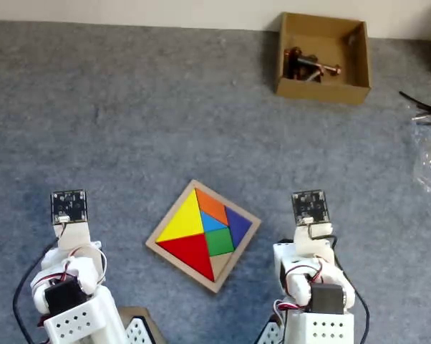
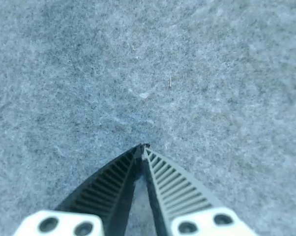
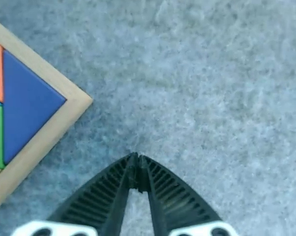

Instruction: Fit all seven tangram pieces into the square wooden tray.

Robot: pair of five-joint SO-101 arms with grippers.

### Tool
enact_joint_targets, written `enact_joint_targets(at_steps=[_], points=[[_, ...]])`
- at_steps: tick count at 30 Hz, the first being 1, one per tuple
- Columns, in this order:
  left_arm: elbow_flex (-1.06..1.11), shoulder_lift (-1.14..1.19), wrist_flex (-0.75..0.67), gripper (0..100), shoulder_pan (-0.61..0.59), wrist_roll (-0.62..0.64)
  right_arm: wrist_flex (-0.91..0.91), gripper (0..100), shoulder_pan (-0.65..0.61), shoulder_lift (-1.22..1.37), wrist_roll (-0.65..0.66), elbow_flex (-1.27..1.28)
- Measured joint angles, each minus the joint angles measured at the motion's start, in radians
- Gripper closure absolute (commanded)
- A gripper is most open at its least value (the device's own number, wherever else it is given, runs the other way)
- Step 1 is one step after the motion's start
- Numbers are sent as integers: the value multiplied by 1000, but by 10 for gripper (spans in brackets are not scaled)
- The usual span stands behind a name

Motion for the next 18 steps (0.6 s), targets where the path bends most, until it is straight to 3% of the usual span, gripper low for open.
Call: enact_joint_targets(at_steps=[9,18], points=[[0,0,0,993,20,0,0,993,0,0,-6,0],[0,0,0,995,382,0,0,993,0,0,-6,0]])
